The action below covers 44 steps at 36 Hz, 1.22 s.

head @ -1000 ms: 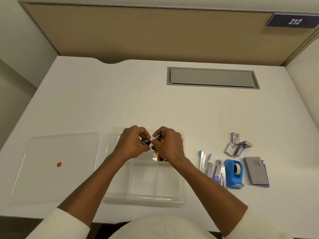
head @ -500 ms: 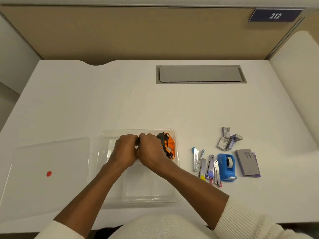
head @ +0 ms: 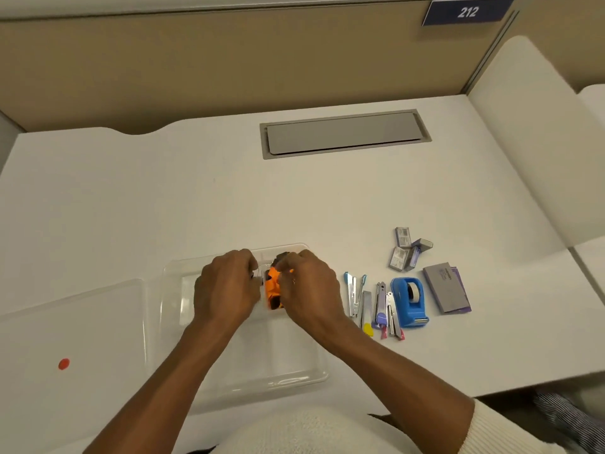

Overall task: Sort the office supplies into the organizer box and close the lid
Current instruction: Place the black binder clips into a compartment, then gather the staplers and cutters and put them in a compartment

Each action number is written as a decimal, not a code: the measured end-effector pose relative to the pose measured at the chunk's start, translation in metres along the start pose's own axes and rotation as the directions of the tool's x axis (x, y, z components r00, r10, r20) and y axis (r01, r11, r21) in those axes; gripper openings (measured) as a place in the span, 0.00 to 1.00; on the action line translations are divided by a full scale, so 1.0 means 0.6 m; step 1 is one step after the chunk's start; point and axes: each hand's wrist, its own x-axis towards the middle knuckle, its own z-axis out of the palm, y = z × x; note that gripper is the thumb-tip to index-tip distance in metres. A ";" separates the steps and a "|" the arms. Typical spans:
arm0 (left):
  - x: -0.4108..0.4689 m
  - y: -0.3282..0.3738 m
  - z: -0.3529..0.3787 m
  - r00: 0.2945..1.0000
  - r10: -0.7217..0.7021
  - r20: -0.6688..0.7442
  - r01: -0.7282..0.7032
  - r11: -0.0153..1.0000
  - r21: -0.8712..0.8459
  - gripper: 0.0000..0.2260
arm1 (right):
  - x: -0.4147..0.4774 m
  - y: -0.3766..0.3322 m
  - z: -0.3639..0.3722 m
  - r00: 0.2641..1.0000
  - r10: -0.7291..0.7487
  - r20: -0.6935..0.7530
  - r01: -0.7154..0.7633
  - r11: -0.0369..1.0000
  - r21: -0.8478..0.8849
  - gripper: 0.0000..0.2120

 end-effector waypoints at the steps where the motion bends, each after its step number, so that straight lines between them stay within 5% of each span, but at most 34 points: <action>1: -0.001 0.015 0.003 0.999 0.034 -0.019 -0.034 0.999 -0.010 0.04 | -0.007 0.014 -0.010 0.998 0.033 -0.044 -0.033 0.999 0.005 0.10; 11: -0.036 0.178 0.078 0.923 0.345 0.171 -0.325 0.936 -0.136 0.14 | -0.100 0.161 -0.103 0.884 0.367 -0.289 -0.399 0.915 -0.058 0.11; 17: -0.055 0.244 0.141 0.856 0.264 0.445 -0.284 0.959 -0.023 0.31 | -0.141 0.210 -0.104 0.837 0.478 -0.266 -0.525 0.839 -0.145 0.17; 23: -0.054 0.262 0.185 0.863 0.127 0.489 -0.129 0.991 -0.029 0.42 | -0.146 0.215 -0.093 0.840 0.481 -0.250 -0.533 0.817 -0.220 0.19; 33: -0.043 0.274 0.186 0.848 0.056 0.528 -0.041 0.998 -0.041 0.43 | -0.136 0.216 -0.081 0.882 0.451 -0.139 -0.460 0.757 -0.465 0.19; 44: -0.041 0.267 0.197 0.872 0.087 0.481 -0.053 0.995 -0.085 0.37 | -0.118 0.209 -0.076 0.900 0.431 -0.071 -0.403 0.757 -0.514 0.20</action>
